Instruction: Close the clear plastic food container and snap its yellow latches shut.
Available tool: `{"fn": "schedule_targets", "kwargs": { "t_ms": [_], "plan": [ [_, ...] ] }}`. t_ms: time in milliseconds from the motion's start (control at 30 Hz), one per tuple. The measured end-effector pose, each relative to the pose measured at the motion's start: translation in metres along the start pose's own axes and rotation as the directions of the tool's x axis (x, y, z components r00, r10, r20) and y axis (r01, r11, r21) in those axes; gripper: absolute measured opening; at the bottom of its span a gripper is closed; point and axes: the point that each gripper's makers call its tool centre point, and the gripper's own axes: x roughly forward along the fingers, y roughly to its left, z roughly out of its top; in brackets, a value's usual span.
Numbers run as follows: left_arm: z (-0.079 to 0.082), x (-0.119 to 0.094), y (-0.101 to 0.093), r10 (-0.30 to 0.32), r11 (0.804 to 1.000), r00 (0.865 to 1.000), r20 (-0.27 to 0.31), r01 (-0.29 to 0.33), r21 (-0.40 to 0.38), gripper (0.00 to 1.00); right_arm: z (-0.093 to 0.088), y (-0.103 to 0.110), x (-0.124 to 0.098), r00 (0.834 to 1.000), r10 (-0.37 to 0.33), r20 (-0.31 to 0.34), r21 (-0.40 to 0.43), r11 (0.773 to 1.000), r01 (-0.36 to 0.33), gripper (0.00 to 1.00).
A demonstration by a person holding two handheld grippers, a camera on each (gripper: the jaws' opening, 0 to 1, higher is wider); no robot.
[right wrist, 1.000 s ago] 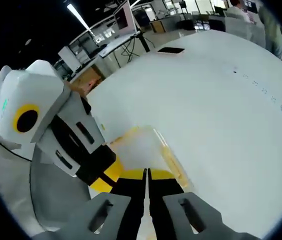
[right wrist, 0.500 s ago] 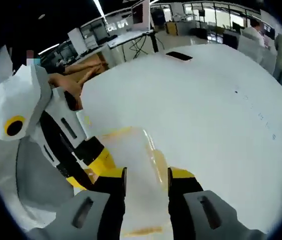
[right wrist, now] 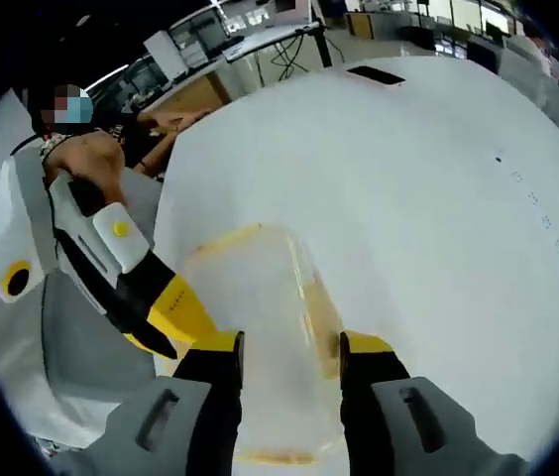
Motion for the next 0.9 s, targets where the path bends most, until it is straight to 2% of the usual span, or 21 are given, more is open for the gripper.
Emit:
{"fn": "schedule_targets", "kwargs": {
  "t_ms": [200,267,300,533,667,900],
  "plan": [
    [-0.0062,0.0055,0.002,0.027,0.999,0.999,-0.026,-0.027,0.027,0.33,-0.0003,0.0014,0.0,1.0,0.01,-0.019,-0.007,1.0,-0.011,0.35],
    [-0.0058,0.0056,0.0024,0.028,0.999,0.999,-0.031,-0.027,0.016,0.32,-0.0007,0.0019,0.0004,1.0,0.009,-0.028,-0.015,1.0,-0.01,0.35],
    [-0.0061,0.0055,0.0021,0.028,0.999,0.999,-0.031,-0.028,0.018,0.32,0.0003,0.0021,0.0005,1.0,0.015,-0.027,-0.043,0.999,-0.016,0.35],
    [-0.0072,0.0062,0.0017,0.034,0.999,0.999,-0.04,-0.034,0.001,0.31,0.0012,0.0006,0.0012,0.999,0.006,-0.044,-0.068,0.998,-0.009,0.32],
    [-0.007,0.0073,0.0008,0.038,0.999,0.997,-0.071,-0.037,0.005,0.29,0.0033,-0.0017,0.0007,0.999,-0.007,-0.039,-0.061,0.998,0.005,0.3],
    [-0.0081,0.0073,0.001,0.037,0.999,0.996,-0.082,-0.038,-0.011,0.27,0.0034,-0.0024,0.0014,0.999,-0.015,-0.036,-0.032,0.999,0.014,0.28]
  ]
}}
